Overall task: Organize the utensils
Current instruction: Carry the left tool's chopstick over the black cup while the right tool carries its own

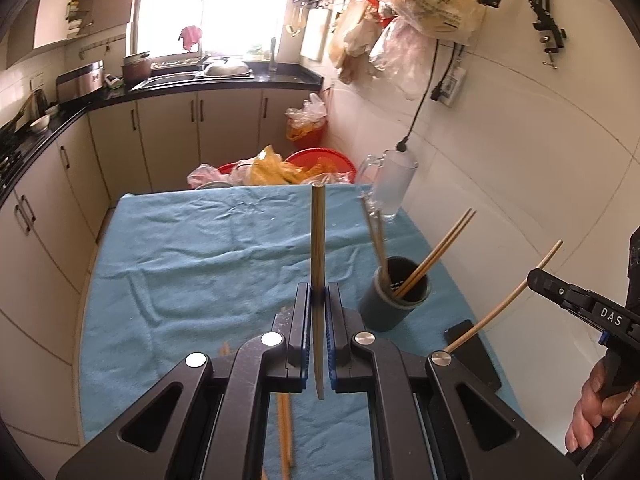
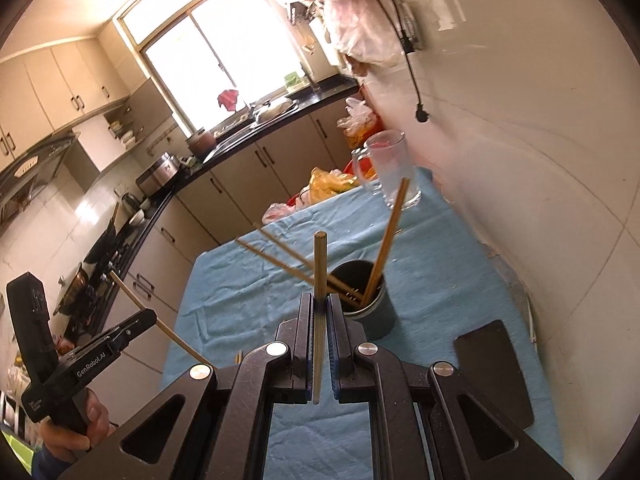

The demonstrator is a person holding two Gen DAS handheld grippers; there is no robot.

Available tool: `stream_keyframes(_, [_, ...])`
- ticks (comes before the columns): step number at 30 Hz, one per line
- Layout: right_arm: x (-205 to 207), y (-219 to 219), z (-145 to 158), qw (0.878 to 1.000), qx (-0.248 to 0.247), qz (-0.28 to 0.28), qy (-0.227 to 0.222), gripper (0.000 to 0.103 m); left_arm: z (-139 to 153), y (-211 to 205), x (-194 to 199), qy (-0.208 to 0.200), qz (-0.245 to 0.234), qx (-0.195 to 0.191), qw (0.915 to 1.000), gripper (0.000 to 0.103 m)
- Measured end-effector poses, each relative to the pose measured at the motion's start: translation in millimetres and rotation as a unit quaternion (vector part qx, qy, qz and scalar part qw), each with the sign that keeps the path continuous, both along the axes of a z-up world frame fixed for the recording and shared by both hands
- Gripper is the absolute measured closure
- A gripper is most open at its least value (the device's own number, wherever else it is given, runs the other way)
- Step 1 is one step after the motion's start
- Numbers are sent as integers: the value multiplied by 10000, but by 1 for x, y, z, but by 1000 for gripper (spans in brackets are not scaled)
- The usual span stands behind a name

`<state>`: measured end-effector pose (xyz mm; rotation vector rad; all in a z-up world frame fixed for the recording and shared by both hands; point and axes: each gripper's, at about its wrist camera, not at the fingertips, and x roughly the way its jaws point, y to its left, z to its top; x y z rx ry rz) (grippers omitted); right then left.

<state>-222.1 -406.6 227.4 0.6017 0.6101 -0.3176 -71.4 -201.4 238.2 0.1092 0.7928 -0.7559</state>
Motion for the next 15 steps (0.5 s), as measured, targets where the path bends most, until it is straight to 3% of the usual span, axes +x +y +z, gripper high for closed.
stream_keyframes(15, [-12, -49, 47, 9980, -215, -369, -472, 97, 49, -58, -4, -272, -480, -338, 9979, 97])
